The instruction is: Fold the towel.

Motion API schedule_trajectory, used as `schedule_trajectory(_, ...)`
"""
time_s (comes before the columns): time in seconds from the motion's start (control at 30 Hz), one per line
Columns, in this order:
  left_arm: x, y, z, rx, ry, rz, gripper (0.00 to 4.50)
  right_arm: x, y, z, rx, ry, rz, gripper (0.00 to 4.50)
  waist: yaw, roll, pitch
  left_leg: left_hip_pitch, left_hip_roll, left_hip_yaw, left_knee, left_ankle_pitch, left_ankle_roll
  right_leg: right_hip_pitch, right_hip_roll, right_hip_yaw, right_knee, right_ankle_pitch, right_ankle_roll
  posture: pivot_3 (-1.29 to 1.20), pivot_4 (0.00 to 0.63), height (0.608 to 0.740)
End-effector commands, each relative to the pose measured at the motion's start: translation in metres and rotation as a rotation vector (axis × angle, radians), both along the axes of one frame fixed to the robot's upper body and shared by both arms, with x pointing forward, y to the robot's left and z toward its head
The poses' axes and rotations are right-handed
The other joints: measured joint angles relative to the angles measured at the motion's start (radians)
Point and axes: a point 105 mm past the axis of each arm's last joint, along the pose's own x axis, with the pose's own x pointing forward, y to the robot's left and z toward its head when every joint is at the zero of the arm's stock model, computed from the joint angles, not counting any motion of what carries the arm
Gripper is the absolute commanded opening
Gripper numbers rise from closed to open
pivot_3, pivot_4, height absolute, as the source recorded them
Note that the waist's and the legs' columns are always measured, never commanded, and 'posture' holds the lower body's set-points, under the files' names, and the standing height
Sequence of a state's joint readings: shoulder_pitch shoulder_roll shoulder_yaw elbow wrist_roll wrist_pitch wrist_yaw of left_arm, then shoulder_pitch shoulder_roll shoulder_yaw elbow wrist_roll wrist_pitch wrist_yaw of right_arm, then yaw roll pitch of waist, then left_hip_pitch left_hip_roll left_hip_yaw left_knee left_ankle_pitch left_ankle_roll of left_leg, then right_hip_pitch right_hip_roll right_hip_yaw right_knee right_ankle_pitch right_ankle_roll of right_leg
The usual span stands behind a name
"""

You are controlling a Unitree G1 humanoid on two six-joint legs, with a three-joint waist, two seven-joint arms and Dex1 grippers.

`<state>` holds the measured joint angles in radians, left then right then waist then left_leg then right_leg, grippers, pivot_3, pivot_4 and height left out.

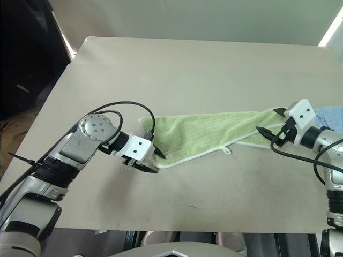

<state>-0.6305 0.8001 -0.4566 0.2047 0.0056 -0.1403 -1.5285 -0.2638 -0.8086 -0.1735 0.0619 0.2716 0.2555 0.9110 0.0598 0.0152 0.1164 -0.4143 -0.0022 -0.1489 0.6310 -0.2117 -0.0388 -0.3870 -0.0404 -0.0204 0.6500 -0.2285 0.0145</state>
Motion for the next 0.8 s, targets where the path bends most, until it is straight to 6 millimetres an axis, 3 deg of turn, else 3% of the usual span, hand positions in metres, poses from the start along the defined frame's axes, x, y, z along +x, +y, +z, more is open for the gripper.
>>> schedule_trajectory(0.03, 0.002, 0.006, -0.006, 0.035, 0.025, 0.038, 1.31, -0.002, 0.001, 0.015, -0.002, -0.055, 0.005, 4.5, 0.0, 0.0, 0.0, -0.001, 0.0, 0.0, 0.0, 0.002, 0.0, 0.0, 0.0, 0.0, 0.0, -0.002, -0.004, 0.0, 0.15, 0.74)
schedule_trajectory(0.17, 0.005, 0.008, -0.004, 0.013, 0.043, 0.064, 0.05, -0.001, 0.001, 0.015, -0.001, -0.055, 0.005, 4.5, -0.006, -0.001, 0.001, -0.004, 0.0, 0.001, 0.0, 0.008, -0.001, -0.001, -0.001, 0.0, 0.0, 0.0, -0.006, 0.0, 0.15, 0.74)
schedule_trajectory(0.47, 0.015, 0.011, 0.006, -0.079, 0.05, 0.149, 0.05, -0.001, 0.003, 0.015, -0.003, -0.055, 0.009, 4.5, -0.01, -0.001, 0.001, -0.005, 0.0, 0.002, -0.001, 0.009, 0.0, -0.002, 0.0, 0.0, 0.0, 0.0, -0.005, 0.0, 0.15, 0.74)
schedule_trajectory(0.63, 0.024, 0.002, 0.041, -0.273, 0.087, 0.246, 0.05, -0.001, -0.002, 0.012, -0.045, -0.043, 0.009, 4.5, -0.01, -0.004, 0.002, -0.008, 0.0, 0.002, -0.001, 0.01, 0.0, -0.005, 0.0, 0.0, -0.001, 0.001, -0.002, 0.0, 0.15, 0.74)
schedule_trajectory(0.8, 0.03, 0.006, 0.064, -0.361, 0.062, 0.29, 0.05, 0.017, -0.036, 0.006, -0.263, -0.048, -0.068, 4.5, -0.009, -0.004, 0.002, -0.012, 0.0, 0.003, 0.0, 0.011, -0.007, -0.008, -0.002, 0.0, -0.005, 0.008, 0.008, 0.0, 0.15, 0.74)
